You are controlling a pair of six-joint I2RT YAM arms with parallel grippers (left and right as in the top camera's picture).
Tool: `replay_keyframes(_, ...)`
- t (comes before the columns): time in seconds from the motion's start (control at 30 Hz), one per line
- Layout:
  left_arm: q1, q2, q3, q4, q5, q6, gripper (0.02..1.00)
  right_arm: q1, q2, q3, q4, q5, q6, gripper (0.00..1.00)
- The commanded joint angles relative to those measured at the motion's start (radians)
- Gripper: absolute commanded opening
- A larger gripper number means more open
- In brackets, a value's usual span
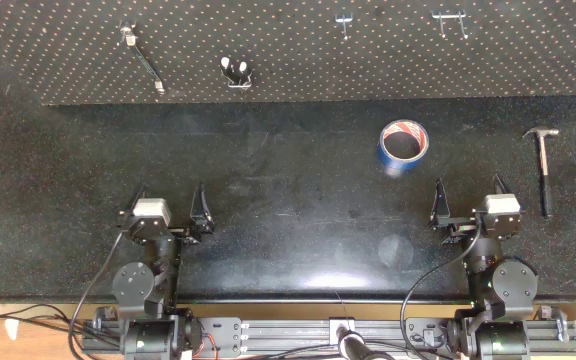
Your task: Place Tools Onto Pegboard
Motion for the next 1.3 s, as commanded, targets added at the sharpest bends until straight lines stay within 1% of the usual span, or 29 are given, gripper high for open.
replay_keyframes(0.03, 0.008, -0.014, -0.002, -0.008, -0.011, -0.013, 0.996, 0.006, -0.005, -0.005, -0.002, -0.006, -0.018, 0.934)
replay_keyframes(0.17, -0.07, -0.014, -0.002, -0.008, -0.011, -0.013, 0.996, 0.006, -0.005, -0.005, -0.002, -0.006, -0.018, 0.934)
replay_keyframes(0.67, -0.073, -0.014, -0.002, -0.008, -0.011, -0.013, 0.996, 0.007, -0.005, -0.005, -0.002, -0.006, -0.016, 0.934)
replay_keyframes(0.73, -0.073, -0.014, -0.002, -0.008, -0.011, -0.013, 0.996, 0.006, 0.004, -0.004, 0.031, -0.006, -0.014, 0.934)
replay_keyframes(0.8, -0.073, -0.014, -0.002, -0.008, -0.011, -0.013, 0.996, 0.006, 0.151, 0.04, 0.154, -0.041, -0.013, 0.934)
replay_keyframes(0.87, -0.073, -0.014, -0.002, -0.008, -0.011, -0.013, 0.996, 0.016, 0.345, 0.074, 0.324, -0.09, -0.013, 0.934)
replay_keyframes(0.93, -0.073, -0.014, -0.002, -0.008, -0.011, -0.013, 0.996, 0.051, 0.41, 0.142, 0.348, -0.15, -0.013, 0.934)
replay_keyframes(1.03, -0.073, -0.014, -0.002, -0.008, -0.011, -0.013, 0.996, 0.093, 0.473, 0.262, 0.226, -0.149, -0.01, 0.934)
replay_keyframes(1.1, -0.073, -0.014, -0.002, -0.008, -0.011, -0.013, 0.996, 0.123, 0.547, 0.378, 0.057, -0.148, -0.01, 0.934)
replay_keyframes(1.2, -0.073, -0.014, -0.002, -0.008, -0.011, -0.013, 0.996, 0.125, 0.674, 0.553, -0.254, -0.149, -0.01, 0.934)
replay_keyframes(1.3, -0.073, -0.014, -0.002, -0.008, -0.011, -0.013, 0.996, 0.137, 0.757, 0.65, -0.381, -0.148, -0.011, 0.936)
